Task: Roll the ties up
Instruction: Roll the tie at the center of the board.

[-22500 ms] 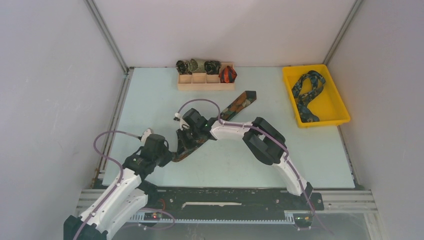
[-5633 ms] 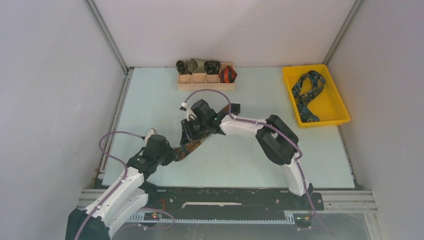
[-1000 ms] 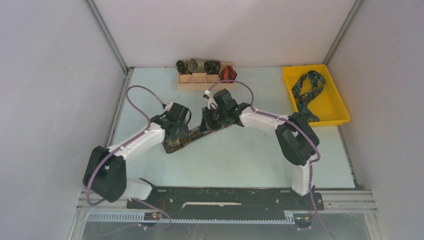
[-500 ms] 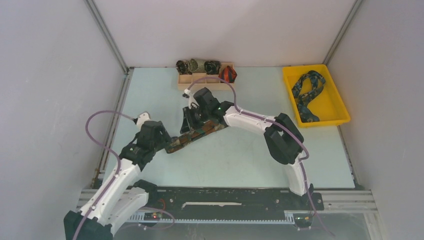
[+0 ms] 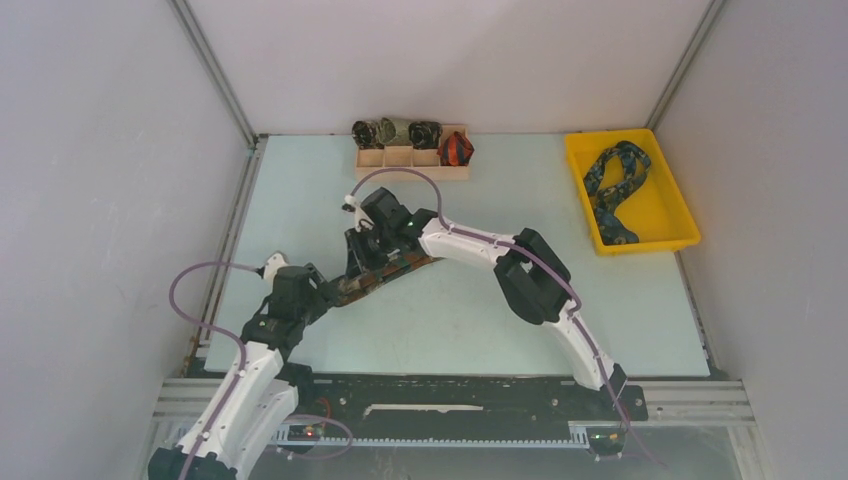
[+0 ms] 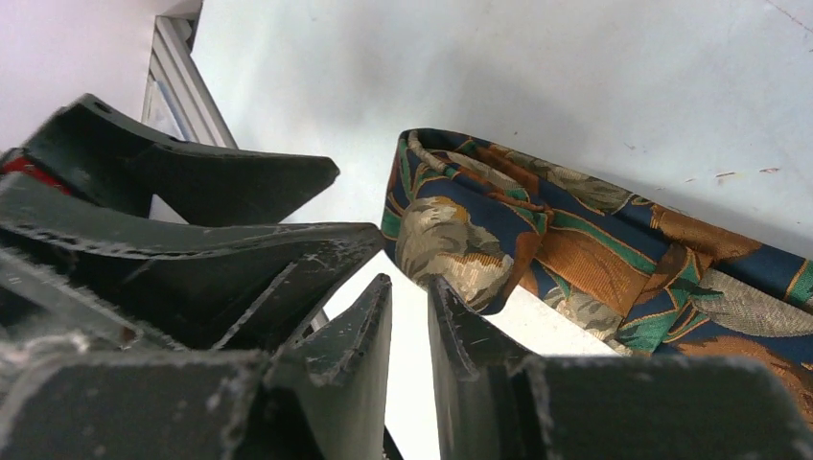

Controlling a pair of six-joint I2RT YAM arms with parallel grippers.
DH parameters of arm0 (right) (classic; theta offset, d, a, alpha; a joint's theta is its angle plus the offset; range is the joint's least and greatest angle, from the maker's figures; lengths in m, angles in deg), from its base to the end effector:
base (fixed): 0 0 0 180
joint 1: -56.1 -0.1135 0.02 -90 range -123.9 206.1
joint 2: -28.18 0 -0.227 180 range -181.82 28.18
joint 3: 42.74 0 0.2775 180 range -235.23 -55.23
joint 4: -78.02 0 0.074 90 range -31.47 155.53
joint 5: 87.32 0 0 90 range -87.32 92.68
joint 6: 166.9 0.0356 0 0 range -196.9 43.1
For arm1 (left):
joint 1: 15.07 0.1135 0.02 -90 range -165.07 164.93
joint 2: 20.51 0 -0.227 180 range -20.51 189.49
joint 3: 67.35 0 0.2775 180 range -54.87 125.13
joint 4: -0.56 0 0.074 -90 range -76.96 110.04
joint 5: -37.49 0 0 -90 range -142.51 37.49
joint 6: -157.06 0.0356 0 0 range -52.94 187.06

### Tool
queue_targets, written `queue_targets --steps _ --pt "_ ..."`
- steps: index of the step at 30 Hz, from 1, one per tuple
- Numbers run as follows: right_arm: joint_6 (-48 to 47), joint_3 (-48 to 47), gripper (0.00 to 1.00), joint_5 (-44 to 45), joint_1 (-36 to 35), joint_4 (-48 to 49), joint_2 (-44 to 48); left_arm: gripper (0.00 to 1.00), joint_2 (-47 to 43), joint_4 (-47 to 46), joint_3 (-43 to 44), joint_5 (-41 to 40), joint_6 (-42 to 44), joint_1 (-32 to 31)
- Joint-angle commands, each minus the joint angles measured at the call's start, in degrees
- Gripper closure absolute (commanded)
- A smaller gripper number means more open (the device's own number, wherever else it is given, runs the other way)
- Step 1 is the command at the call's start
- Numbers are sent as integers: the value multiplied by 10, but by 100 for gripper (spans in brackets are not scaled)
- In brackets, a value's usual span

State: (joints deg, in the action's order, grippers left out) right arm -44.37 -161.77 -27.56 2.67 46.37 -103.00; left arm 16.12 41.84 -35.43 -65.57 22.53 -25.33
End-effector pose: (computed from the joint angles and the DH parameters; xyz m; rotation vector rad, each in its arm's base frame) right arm 0.2932 0.4254 0.1534 -0.7676 2.5068 1.2722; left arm 0.1883 -0.0259 0.1480 -0.7974 2.2167 -0.1984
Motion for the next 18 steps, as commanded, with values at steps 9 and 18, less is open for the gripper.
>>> queue_targets --steps 9,18 --pt "-14 -44 77 -9 5 -17 -46 22 -1 -69 -11 38 12 16" --pt "-16 -17 77 -12 15 -6 -56 21 31 -118 -26 77 31 23"
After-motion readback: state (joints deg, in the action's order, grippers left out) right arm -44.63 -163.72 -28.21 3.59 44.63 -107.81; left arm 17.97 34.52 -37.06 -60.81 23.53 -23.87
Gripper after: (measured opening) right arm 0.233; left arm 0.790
